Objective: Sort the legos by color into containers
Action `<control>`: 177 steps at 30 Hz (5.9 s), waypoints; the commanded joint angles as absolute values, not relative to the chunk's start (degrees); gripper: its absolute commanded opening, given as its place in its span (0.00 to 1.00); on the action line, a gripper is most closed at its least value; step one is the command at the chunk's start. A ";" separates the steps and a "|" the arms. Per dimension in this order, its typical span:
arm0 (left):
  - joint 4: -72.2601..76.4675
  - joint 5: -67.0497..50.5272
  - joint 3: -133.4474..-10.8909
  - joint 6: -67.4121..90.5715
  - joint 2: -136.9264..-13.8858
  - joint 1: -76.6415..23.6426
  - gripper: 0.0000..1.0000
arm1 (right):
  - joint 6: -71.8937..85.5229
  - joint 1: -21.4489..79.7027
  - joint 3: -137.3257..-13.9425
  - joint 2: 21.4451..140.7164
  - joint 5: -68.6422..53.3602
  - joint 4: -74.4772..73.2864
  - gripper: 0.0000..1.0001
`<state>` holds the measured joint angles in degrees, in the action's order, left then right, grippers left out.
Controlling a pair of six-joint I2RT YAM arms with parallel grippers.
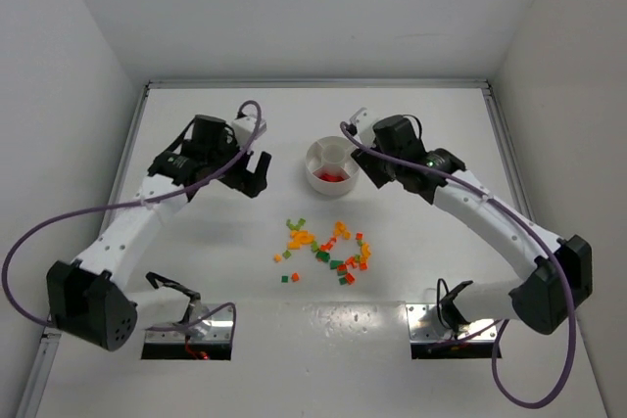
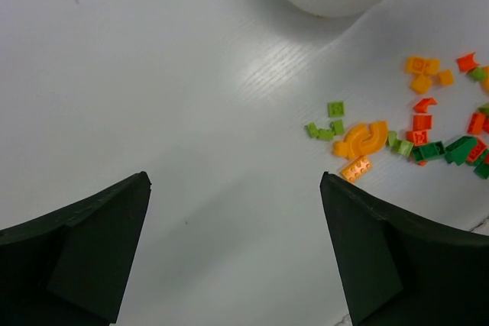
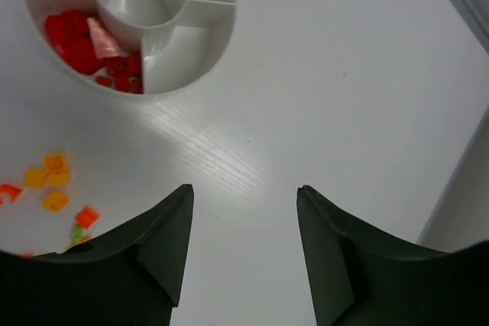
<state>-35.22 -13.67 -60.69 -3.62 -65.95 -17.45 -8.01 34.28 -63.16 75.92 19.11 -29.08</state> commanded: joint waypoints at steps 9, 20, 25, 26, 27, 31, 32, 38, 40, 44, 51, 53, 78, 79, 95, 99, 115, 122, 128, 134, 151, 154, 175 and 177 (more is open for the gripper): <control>-32.70 -20.99 -60.56 -14.16 -73.92 -15.31 1.00 | -21.52 33.40 -64.61 77.96 -24.85 -47.64 0.49; -27.69 -32.69 -54.94 -6.50 -72.07 -12.74 0.75 | -22.07 34.89 -68.90 88.94 -24.96 -42.81 0.45; -27.07 -26.38 -51.68 -6.50 -72.07 -19.59 0.64 | -13.02 33.75 -66.28 89.56 -22.24 -34.11 0.57; -26.20 -25.67 -51.68 -5.81 -71.55 -19.60 0.64 | -9.35 33.75 -65.31 89.04 -19.71 -33.06 0.63; -26.19 -25.66 -51.07 -5.80 -71.54 -19.60 0.64 | -7.84 34.36 -63.21 88.25 -18.90 -31.83 0.69; -22.77 -22.68 -49.75 -4.05 -71.02 -19.60 0.66 | -7.47 34.37 -59.68 86.75 -16.53 -28.30 0.91; -22.76 -22.68 -49.75 -4.04 -71.02 -19.60 0.67 | -8.78 34.37 -59.07 86.75 -16.52 -28.30 0.76; -21.01 -20.82 -51.76 -1.58 -71.02 -18.46 0.70 | -16.25 33.84 -57.84 90.26 -15.90 -28.39 0.63; -21.01 -20.31 -51.77 -1.58 -71.89 -17.93 0.70 | -18.63 33.84 -56.26 90.26 -17.04 -26.64 0.60; -21.53 -20.83 -52.47 -2.81 -73.30 -17.40 0.71 | -19.86 34.45 -54.59 90.79 -19.42 -26.63 0.59; -22.06 -22.05 -54.67 -3.86 -75.76 -16.87 0.72 | -21.09 34.45 -52.21 92.72 -20.74 -24.08 0.62; -22.06 -22.06 -54.67 -3.87 -76.46 -16.87 0.72 | -21.62 34.45 -52.91 94.38 -20.74 -24.78 0.63; -22.06 -22.06 -55.72 -2.20 -80.33 -14.68 0.79 | -22.32 36.12 -55.63 100.99 -20.13 -22.85 0.57; -22.06 -22.06 -55.72 -2.20 -80.33 -14.68 0.79 | -21.80 36.65 -55.63 100.99 -20.13 -22.85 0.54; -21.53 -23.12 -56.33 -3.96 -80.86 -14.15 0.79 | -21.80 34.55 -63.62 87.29 -16.97 -35.77 0.00; -20.48 -23.73 -57.56 -3.43 -82.79 -14.15 0.79 | -15.92 32.52 -71.78 86.74 -13.02 -37.44 0.00; -19.25 -23.21 -63.54 -0.35 -84.90 -14.68 0.80 | -6.06 22.50 -90.62 105.20 -13.54 -36.12 0.00; -18.72 -23.20 -63.02 0.79 -84.90 -14.68 0.80 | -6.06 22.50 -91.14 107.57 -13.54 -36.65 0.09; -18.72 -26.63 -63.02 -1.85 -84.90 -14.68 0.81 | -6.06 22.50 -91.14 108.11 -13.01 -36.65 0.37; -18.72 -26.63 -62.40 -3.60 -84.90 -16.96 0.79 | -6.06 22.50 -90.62 107.50 -13.01 -36.65 0.40; -27.33 -14.33 -52.47 -19.09 -82.79 -41.73 0.65 | -1.93 18.90 -86.57 101.60 -11.78 -34.80 0.40; -26.72 -12.14 -53.00 -16.19 -85.25 -42.80 0.65 | -1.93 18.28 -86.05 100.55 -11.78 -34.80 0.40; -24.87 -2.64 -54.14 -7.56 -92.02 -44.03 0.57 | -1.93 16.17 -83.14 97.73 -12.83 -34.28 0.40; -24.87 -3.42 -54.14 -7.56 -93.51 -43.51 0.52 | -1.93 16.17 -83.14 97.73 -12.83 -34.28 0.40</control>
<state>-25.93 -2.52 -52.34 -8.49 -92.16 -44.10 -2.74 16.56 -83.20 100.18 -12.19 -36.01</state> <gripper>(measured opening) 0.534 0.404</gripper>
